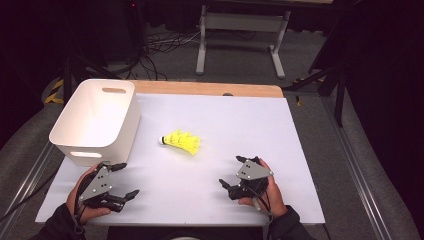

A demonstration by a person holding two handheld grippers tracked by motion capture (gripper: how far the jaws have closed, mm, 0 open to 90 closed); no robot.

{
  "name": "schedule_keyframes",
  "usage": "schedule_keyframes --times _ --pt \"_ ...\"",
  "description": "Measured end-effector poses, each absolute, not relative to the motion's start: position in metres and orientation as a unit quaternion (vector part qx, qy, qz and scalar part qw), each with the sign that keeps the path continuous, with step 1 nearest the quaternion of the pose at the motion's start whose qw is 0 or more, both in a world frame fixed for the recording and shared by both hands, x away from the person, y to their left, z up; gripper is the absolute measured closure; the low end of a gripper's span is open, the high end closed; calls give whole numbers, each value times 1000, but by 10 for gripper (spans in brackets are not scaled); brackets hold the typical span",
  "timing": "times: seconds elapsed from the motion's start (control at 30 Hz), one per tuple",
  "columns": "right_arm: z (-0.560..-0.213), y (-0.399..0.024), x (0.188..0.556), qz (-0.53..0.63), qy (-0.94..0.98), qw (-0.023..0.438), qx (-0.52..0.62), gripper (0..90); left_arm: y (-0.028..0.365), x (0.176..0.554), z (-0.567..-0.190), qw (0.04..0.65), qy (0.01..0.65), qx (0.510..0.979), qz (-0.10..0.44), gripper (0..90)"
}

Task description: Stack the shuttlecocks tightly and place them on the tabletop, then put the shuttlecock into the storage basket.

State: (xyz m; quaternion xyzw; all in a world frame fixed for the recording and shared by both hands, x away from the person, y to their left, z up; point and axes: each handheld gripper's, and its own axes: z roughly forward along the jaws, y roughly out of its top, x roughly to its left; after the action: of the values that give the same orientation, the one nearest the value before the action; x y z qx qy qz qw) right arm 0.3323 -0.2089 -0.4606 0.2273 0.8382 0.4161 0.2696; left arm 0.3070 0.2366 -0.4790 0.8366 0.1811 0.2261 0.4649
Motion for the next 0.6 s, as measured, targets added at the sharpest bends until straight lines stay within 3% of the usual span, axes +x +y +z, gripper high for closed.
schedule_keyframes --times 0.17,0.6 --pt "-459 -203 336 416 844 253 227 155 236 306 -479 462 181 838 228 99" --pt "-454 -167 371 426 851 197 238 160 236 305 -478 459 179 839 230 99"
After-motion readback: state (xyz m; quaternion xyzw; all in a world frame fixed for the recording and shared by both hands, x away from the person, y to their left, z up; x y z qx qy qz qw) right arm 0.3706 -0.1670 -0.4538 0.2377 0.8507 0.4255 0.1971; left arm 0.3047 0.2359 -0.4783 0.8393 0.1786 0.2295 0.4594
